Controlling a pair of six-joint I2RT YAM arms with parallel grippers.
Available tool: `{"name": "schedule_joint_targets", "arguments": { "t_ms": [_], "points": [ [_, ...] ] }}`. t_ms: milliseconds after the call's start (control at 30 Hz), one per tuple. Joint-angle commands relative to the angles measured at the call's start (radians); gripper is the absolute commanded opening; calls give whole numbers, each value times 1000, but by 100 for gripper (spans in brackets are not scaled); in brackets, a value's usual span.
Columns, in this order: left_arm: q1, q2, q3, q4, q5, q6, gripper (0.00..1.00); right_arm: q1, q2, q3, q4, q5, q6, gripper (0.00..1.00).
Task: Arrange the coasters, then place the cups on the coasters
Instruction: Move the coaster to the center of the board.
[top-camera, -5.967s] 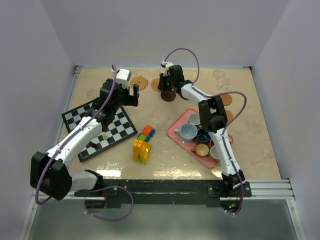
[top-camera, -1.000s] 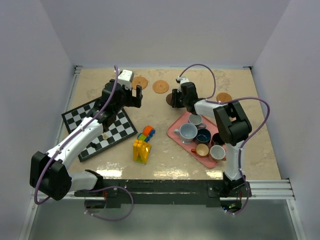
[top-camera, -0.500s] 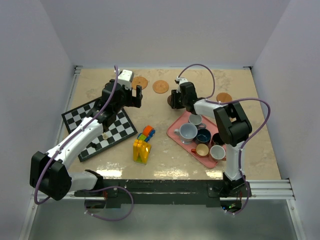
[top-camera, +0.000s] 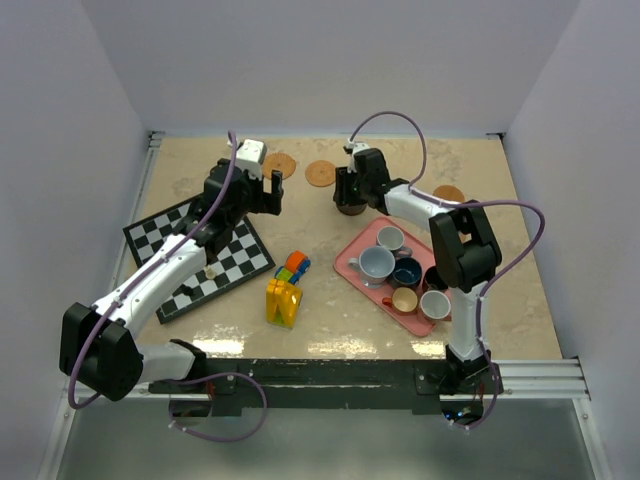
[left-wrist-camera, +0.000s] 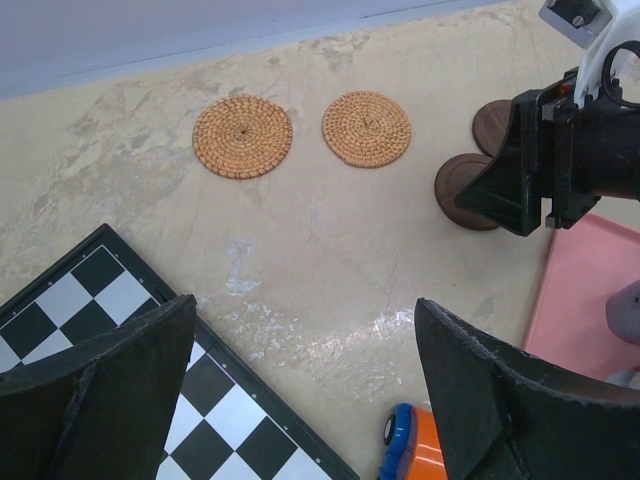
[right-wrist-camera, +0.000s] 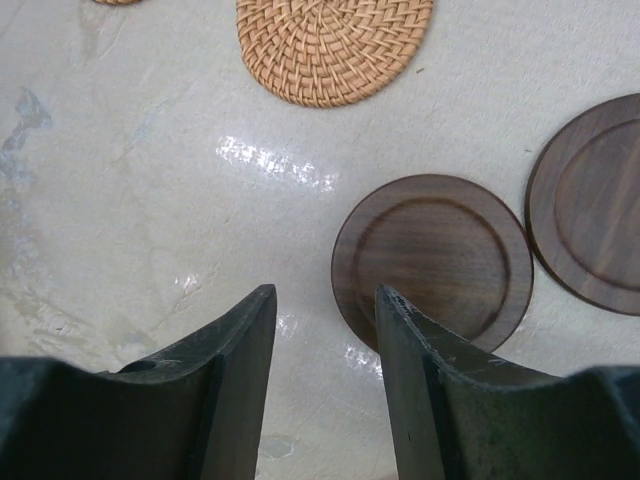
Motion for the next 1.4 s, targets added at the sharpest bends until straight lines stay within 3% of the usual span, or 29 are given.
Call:
{"name": "schedule_joint_targets", "arguments": {
  "t_ms": [0, 233, 400, 700, 1000, 1367],
  "points": [
    [-6, -15, -17, 52, -13, 21, 95, -20, -4, 50, -27, 15, -4, 50],
    [-6, -42, -74, 156, -18, 61, 94, -93, 15, 60, -13, 4, -4, 55],
    [-8, -71, -135, 237, -18, 90, 95, -127, 45, 105, -19, 51, -62, 64],
    [-6, -50, -191, 320, -10, 101, 96, -132, 158, 270, -138, 205, -134, 99],
    [-6, -16, -185, 318, -15, 93, 96, -136, 196, 312, -174, 297, -141, 99],
    [-6, -15, -182, 317, -18, 95, 96, -173, 262, 379, -197, 170, -116, 99]
  ]
}}
